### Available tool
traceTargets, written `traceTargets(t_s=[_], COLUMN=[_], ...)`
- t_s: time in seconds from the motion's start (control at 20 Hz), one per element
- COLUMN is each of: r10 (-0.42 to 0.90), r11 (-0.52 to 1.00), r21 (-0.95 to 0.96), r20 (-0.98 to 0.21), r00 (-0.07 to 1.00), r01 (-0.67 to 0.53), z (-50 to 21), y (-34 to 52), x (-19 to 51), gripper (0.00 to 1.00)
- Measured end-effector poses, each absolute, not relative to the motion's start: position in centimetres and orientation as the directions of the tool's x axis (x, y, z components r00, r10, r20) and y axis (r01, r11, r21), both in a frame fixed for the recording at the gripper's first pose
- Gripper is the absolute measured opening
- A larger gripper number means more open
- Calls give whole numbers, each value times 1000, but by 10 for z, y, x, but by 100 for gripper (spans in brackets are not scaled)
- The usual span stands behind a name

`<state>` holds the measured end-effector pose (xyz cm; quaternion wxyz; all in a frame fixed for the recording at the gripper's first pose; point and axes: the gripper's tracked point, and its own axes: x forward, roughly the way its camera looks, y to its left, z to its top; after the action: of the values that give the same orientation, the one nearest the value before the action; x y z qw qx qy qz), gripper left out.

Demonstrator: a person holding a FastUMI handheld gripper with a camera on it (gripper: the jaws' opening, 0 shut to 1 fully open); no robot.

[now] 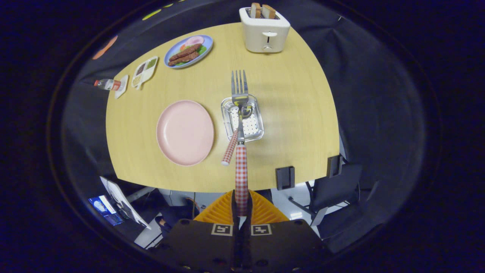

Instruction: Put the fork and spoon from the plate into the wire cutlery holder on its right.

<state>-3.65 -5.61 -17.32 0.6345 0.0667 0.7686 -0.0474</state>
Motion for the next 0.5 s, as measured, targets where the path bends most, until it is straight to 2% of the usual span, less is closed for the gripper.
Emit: traceTargets(t_s=[0.5], r10=[29], r11=[996], r21=[-7], r20=[-911], r00=[-410], r01=[84], z=[-201], y=[-64], x=[-39], gripper=[3])
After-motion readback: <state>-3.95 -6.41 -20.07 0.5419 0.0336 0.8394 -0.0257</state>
